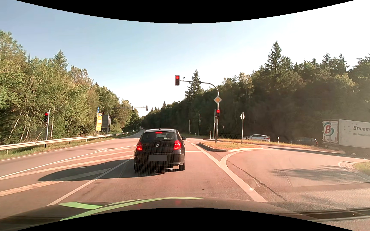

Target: Follow the waypoints while adhering to traffic rules and regulations

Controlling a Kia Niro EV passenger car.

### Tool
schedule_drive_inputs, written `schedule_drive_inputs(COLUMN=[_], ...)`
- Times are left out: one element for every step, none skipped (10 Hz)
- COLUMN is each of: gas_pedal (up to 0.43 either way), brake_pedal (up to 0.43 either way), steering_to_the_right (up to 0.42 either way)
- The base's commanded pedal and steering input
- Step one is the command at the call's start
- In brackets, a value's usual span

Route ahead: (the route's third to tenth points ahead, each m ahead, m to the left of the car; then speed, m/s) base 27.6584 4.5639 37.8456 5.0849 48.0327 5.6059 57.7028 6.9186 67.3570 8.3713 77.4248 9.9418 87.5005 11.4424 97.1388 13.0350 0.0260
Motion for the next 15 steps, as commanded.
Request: schedule_drive_inputs(gas_pedal=[0.000, 0.000, 0.000, 0.000, 0.000, 0.000, 0.000, 0.000, 0.000, 0.000, 0.000, 0.000, 0.000, 0.000, 0.000], brake_pedal=[0.378, 0.372, 0.372, 0.372, 0.372, 0.372, 0.372, 0.372, 0.372, 0.372, 0.372, 0.372, 0.372, 0.372, 0.372], steering_to_the_right=[-0.008, -0.008, -0.008, -0.008, -0.008, -0.008, -0.008, -0.008, -0.008, -0.008, -0.008, -0.008, -0.008, -0.008, -0.008])
